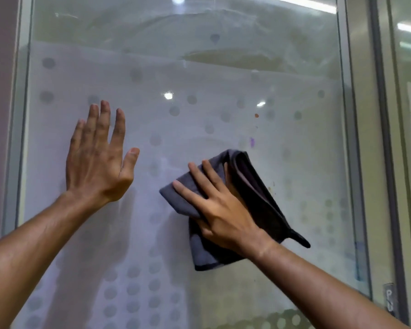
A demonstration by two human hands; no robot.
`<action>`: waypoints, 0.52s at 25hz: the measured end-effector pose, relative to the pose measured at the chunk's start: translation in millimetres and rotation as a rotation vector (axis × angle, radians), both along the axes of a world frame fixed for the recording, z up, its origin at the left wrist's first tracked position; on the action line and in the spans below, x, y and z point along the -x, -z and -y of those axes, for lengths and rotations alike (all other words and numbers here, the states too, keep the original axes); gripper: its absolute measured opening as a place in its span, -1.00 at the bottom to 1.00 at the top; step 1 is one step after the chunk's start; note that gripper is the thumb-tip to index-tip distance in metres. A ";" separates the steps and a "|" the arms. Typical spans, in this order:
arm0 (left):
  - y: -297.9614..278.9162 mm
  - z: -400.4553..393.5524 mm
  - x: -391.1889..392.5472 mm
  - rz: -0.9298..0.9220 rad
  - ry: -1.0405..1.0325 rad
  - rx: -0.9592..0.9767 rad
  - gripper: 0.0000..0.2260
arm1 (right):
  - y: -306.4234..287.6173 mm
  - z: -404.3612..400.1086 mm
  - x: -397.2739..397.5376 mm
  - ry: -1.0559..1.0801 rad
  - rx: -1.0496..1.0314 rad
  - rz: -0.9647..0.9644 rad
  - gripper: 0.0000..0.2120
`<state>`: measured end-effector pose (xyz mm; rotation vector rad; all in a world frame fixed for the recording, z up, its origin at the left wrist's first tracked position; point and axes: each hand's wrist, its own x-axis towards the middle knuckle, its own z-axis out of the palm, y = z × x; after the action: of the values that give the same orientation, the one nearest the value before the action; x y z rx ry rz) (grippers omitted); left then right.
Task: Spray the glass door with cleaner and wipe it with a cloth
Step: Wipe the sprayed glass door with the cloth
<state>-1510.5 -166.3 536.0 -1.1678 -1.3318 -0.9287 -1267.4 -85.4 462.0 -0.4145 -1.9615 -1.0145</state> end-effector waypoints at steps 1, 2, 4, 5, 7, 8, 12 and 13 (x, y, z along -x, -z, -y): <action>-0.3 0.4 0.0 -0.002 0.000 0.002 -0.32 | 4.4 -5.6 -15.4 -0.031 0.054 -0.018 -0.26; -0.6 0.7 0.5 -0.005 -0.003 0.002 -0.32 | 6.9 -12.3 -31.4 -0.039 0.107 -0.115 -0.24; -0.3 -0.1 0.6 -0.008 -0.008 -0.004 -0.32 | 1.9 -26.0 -63.3 0.047 0.183 -0.431 -0.21; -0.1 -0.8 0.8 -0.011 -0.012 -0.007 -0.31 | -5.4 -30.3 -75.5 0.093 0.228 -0.587 -0.22; 0.1 -1.6 1.0 -0.017 -0.019 -0.011 -0.30 | -29.0 -37.3 -84.4 0.108 0.297 -0.808 -0.31; -0.4 -2.0 1.1 -0.020 -0.019 -0.013 -0.30 | -44.7 -41.2 -83.1 0.095 0.309 -0.872 -0.35; -0.8 -4.1 1.9 -0.033 -0.024 -0.032 -0.30 | -111.2 -44.9 -64.0 0.093 0.314 -1.003 -0.45; -0.6 -4.4 2.1 -0.036 -0.024 -0.033 -0.30 | -122.8 -42.8 -59.1 0.094 0.308 -0.968 -0.45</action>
<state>-1512.6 -162.0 536.6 -1.1353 -1.2945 -0.9053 -1208.3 -42.6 584.8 -0.9651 -1.2010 -0.4050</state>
